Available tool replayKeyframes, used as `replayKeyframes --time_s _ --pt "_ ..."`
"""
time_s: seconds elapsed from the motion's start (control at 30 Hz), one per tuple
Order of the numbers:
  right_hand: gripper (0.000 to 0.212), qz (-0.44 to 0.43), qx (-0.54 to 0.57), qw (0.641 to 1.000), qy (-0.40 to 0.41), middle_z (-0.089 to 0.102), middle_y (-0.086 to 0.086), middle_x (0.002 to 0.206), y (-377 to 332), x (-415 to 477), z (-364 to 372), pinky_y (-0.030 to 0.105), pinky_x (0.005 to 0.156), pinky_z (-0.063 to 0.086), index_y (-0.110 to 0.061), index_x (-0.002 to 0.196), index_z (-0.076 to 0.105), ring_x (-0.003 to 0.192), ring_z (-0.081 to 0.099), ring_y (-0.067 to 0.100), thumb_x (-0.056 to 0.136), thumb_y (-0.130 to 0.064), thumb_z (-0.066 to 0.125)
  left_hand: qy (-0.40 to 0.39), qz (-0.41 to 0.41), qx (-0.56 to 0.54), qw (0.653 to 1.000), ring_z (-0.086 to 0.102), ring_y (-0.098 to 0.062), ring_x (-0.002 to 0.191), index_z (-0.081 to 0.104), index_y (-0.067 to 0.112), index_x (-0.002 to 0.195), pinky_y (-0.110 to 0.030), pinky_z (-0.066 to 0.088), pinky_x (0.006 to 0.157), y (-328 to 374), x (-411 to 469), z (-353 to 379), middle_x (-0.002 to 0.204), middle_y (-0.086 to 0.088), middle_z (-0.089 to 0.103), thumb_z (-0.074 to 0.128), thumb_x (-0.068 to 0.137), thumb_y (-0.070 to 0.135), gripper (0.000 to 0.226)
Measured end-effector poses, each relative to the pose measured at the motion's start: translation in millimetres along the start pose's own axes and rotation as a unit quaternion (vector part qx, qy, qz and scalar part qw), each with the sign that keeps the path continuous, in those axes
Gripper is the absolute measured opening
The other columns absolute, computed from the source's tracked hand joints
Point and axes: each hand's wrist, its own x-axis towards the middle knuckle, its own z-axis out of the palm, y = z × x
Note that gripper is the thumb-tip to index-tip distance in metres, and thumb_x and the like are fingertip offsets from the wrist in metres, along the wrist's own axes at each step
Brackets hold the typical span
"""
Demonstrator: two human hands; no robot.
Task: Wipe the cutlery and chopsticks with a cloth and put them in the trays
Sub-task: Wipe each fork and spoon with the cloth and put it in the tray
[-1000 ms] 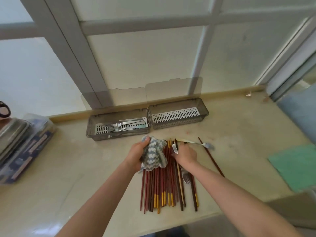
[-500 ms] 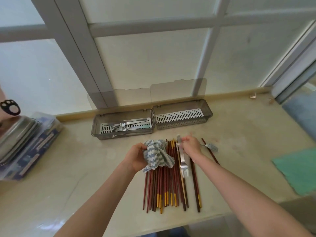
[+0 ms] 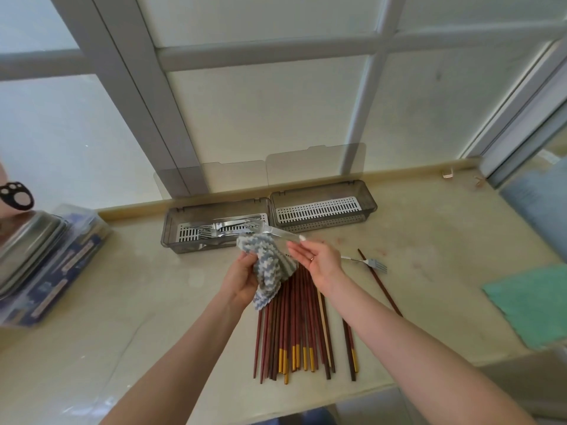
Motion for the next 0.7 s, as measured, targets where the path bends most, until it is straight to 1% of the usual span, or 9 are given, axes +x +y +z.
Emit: replayKeyframes --time_s 0.07,0.2,0.27,0.3,0.37,0.4,0.5,0.57,0.7 --pt "0.016 0.006 -0.041 0.999 -0.019 0.069 0.028 0.090 7 -8 3 0.035 0.069 0.060 0.003 0.099 0.051 0.083 0.071 0.034 0.086 0.012 0.052 0.020 0.014 0.005 1.000 0.060 -0.020 0.086 0.047 0.007 0.125 -0.034 0.050 0.070 4 2 1 0.099 -0.010 0.062 0.039 0.098 0.012 0.029" --pt "0.010 0.028 -0.138 0.988 -0.060 0.070 0.027 0.089 16 -18 6 0.037 0.070 0.060 0.003 0.093 0.053 0.077 0.071 0.034 0.085 0.010 0.055 0.116 0.037 0.019 0.992 0.059 -0.018 0.076 0.055 0.005 0.101 -0.028 0.048 0.071 13 9 -1 0.089 -0.009 0.062 0.048 0.094 0.008 0.011" --pt "0.009 0.031 -0.233 0.969 -0.070 0.070 0.024 0.083 14 -21 3 0.032 0.062 0.059 0.006 0.095 0.058 0.068 0.070 0.029 0.086 0.007 0.058 0.161 0.048 0.051 0.984 0.058 -0.018 0.072 0.055 0.007 0.087 -0.027 0.047 0.067 16 9 -3 0.084 -0.008 0.061 0.053 0.091 0.005 0.004" --pt "0.010 0.028 -0.277 0.957 -0.079 0.070 0.023 0.079 13 -23 2 0.030 0.057 0.057 0.007 0.095 0.059 0.063 0.068 0.027 0.086 0.006 0.059 0.178 0.056 0.068 0.980 0.057 -0.018 0.069 0.054 0.007 0.082 -0.026 0.047 0.064 18 8 -2 0.081 -0.008 0.060 0.056 0.089 0.004 0.008" --pt "0.006 0.019 -0.326 0.941 -0.093 0.067 0.021 0.071 12 -28 3 0.028 0.050 0.054 0.007 0.091 0.061 0.054 0.065 0.024 0.085 0.006 0.060 0.213 0.067 0.086 0.971 0.055 -0.017 0.067 0.053 0.006 0.076 -0.027 0.046 0.060 24 7 0 0.079 -0.008 0.058 0.059 0.087 0.003 0.014" --pt "0.003 0.013 -0.335 0.937 -0.099 0.066 0.020 0.067 11 -30 4 0.028 0.049 0.053 0.006 0.087 0.060 0.051 0.063 0.023 0.084 0.007 0.061 0.230 0.068 0.090 0.967 0.055 -0.017 0.067 0.052 0.006 0.074 -0.029 0.046 0.063 29 9 0 0.081 -0.009 0.058 0.060 0.087 0.003 0.015" --pt "0.006 0.009 -0.336 0.936 -0.107 0.066 0.018 0.062 10 -35 12 0.028 0.047 0.053 0.003 0.082 0.058 0.047 0.062 0.023 0.083 0.008 0.061 0.270 0.072 0.088 0.956 0.057 -0.022 0.077 0.056 -0.002 0.082 -0.033 0.047 0.075 40 13 0 0.091 -0.013 0.057 0.063 0.085 0.002 0.008" --pt "0.006 0.011 -0.326 0.939 -0.106 0.065 0.019 0.061 9 -36 15 0.029 0.047 0.053 0.003 0.082 0.058 0.047 0.063 0.024 0.082 0.009 0.060 0.293 0.073 0.100 0.948 0.059 -0.025 0.087 0.060 -0.004 0.101 -0.034 0.050 0.080 44 16 -1 0.098 -0.014 0.060 0.065 0.084 0.006 0.021" --pt "0.005 0.004 -0.302 0.948 -0.097 0.065 0.023 0.063 11 -42 12 0.028 0.045 0.053 0.008 0.085 0.059 0.049 0.064 0.028 0.082 0.011 0.057 0.335 0.119 0.053 0.933 0.060 -0.022 0.087 0.060 0.000 0.112 -0.033 0.052 0.087 60 11 -17 0.103 -0.010 0.063 0.066 0.084 0.009 0.030"
